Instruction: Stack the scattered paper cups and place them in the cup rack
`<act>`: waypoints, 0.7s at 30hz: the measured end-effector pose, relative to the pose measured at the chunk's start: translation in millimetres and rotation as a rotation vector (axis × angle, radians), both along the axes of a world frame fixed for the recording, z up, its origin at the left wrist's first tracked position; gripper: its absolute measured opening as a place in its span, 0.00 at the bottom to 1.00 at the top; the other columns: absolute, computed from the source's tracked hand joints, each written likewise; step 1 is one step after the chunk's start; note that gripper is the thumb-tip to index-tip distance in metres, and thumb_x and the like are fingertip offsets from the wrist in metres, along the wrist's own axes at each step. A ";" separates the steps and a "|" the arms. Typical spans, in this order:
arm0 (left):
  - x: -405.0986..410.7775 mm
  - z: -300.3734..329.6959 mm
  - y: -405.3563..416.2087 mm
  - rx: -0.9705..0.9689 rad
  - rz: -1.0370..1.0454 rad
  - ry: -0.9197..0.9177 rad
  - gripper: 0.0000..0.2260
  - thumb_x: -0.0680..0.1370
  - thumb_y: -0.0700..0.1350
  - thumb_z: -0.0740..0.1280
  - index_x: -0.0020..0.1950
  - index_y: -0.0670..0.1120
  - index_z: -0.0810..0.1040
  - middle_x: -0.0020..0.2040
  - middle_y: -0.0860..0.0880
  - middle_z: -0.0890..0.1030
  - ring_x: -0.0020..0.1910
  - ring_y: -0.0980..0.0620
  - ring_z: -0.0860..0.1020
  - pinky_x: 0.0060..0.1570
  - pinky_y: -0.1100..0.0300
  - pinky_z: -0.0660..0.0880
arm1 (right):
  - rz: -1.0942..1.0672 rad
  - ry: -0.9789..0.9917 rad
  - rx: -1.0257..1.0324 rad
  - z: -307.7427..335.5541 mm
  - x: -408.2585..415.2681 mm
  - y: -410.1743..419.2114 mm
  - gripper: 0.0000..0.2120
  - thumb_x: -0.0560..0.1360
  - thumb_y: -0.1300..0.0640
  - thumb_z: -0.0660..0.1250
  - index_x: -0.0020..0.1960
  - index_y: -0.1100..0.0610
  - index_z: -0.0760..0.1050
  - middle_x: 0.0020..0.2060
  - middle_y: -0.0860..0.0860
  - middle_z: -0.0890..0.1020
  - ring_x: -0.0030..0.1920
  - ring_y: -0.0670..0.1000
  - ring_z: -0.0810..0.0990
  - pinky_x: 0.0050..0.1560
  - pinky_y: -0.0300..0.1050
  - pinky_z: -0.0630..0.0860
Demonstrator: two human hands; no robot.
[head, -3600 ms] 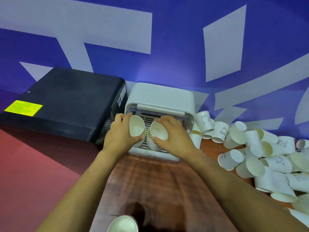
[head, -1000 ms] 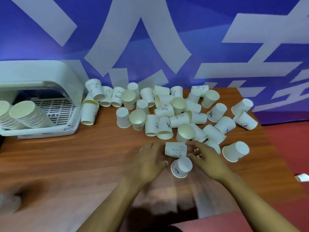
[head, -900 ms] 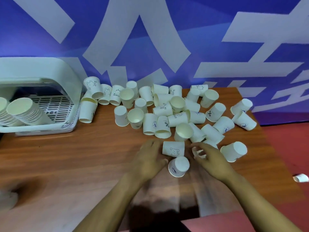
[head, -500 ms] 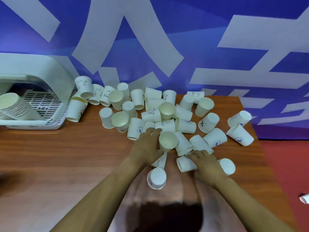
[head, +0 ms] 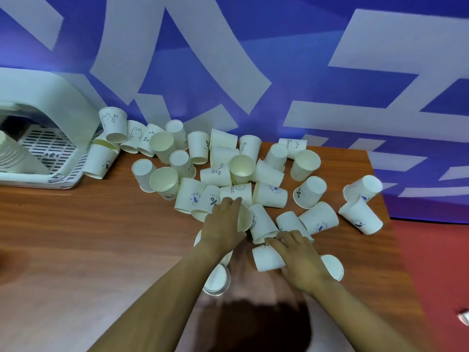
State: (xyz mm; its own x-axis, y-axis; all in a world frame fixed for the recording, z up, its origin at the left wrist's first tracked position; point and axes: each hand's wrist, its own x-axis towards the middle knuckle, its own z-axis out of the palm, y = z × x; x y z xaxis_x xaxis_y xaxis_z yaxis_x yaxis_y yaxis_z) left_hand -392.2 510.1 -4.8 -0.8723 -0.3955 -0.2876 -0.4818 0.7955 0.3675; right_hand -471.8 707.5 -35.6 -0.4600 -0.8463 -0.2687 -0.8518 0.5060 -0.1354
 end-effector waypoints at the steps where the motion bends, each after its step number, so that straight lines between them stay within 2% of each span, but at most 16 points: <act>1: -0.6 0.1 -0.6 0.004 0.008 0.000 0.37 0.72 0.50 0.70 0.76 0.48 0.55 0.70 0.47 0.62 0.65 0.45 0.68 0.58 0.51 0.73 | 0.006 0.005 -0.018 0.9 -0.7 -0.7 0.39 0.43 0.59 0.77 0.55 0.49 0.77 0.45 0.48 0.80 0.43 0.53 0.79 0.35 0.44 0.76; 4: -0.5 4.0 -2.0 0.033 0.023 0.022 0.36 0.71 0.50 0.71 0.75 0.48 0.58 0.68 0.47 0.63 0.64 0.45 0.68 0.55 0.53 0.73 | -0.006 -0.014 -0.032 10.7 -0.9 -1.1 0.34 0.47 0.50 0.75 0.54 0.48 0.78 0.44 0.46 0.79 0.43 0.52 0.79 0.37 0.43 0.76; 6: 2.6 10.1 -3.5 0.061 0.033 0.060 0.35 0.71 0.51 0.70 0.74 0.48 0.60 0.67 0.47 0.63 0.63 0.46 0.68 0.54 0.54 0.72 | -0.019 -0.048 -0.044 20.3 -0.4 -0.6 0.29 0.54 0.43 0.69 0.55 0.48 0.77 0.44 0.47 0.78 0.44 0.52 0.79 0.38 0.44 0.74; 9: 13.5 24.4 -9.0 0.091 0.057 0.156 0.35 0.71 0.55 0.70 0.74 0.49 0.60 0.67 0.49 0.62 0.64 0.47 0.67 0.55 0.54 0.72 | -0.101 -0.107 -0.051 41.1 -2.2 -4.2 0.32 0.61 0.37 0.62 0.63 0.44 0.70 0.51 0.45 0.73 0.50 0.50 0.76 0.41 0.42 0.69; 12: 29.5 44.6 -21.3 0.119 0.097 0.278 0.36 0.70 0.55 0.72 0.73 0.50 0.61 0.67 0.50 0.62 0.65 0.48 0.67 0.56 0.55 0.72 | -0.258 -0.281 -0.094 66.1 -3.4 -14.0 0.34 0.61 0.33 0.61 0.66 0.41 0.65 0.57 0.42 0.68 0.53 0.46 0.72 0.44 0.42 0.70; 14: 42.4 59.1 -35.2 0.138 0.141 0.331 0.35 0.69 0.54 0.73 0.73 0.51 0.62 0.68 0.49 0.63 0.66 0.48 0.66 0.58 0.56 0.69 | -0.348 -0.368 -0.218 81.1 -2.2 -27.4 0.35 0.61 0.35 0.64 0.66 0.43 0.65 0.58 0.43 0.68 0.56 0.45 0.71 0.50 0.43 0.72; 16: 59.5 71.3 -52.6 0.159 0.185 0.344 0.35 0.70 0.53 0.73 0.73 0.51 0.62 0.69 0.49 0.65 0.67 0.48 0.64 0.61 0.56 0.66 | -0.393 -0.412 -0.306 91.3 3.3 -46.8 0.33 0.66 0.46 0.71 0.68 0.46 0.64 0.60 0.46 0.68 0.59 0.47 0.70 0.55 0.44 0.70; 18: 80.9 82.0 -73.3 0.168 0.227 0.333 0.35 0.70 0.52 0.72 0.74 0.52 0.61 0.69 0.49 0.65 0.68 0.47 0.63 0.60 0.56 0.65 | -0.396 -0.394 -0.386 100.0 13.3 -70.3 0.33 0.68 0.53 0.73 0.69 0.47 0.64 0.58 0.47 0.70 0.59 0.48 0.70 0.54 0.43 0.68; 21: 118.7 96.2 -107.8 0.147 0.277 0.330 0.34 0.71 0.52 0.72 0.73 0.50 0.62 0.69 0.48 0.66 0.67 0.46 0.64 0.60 0.56 0.64 | -0.370 -0.361 -0.470 113.9 36.8 -110.7 0.32 0.68 0.54 0.74 0.68 0.49 0.65 0.55 0.44 0.72 0.54 0.44 0.70 0.51 0.38 0.65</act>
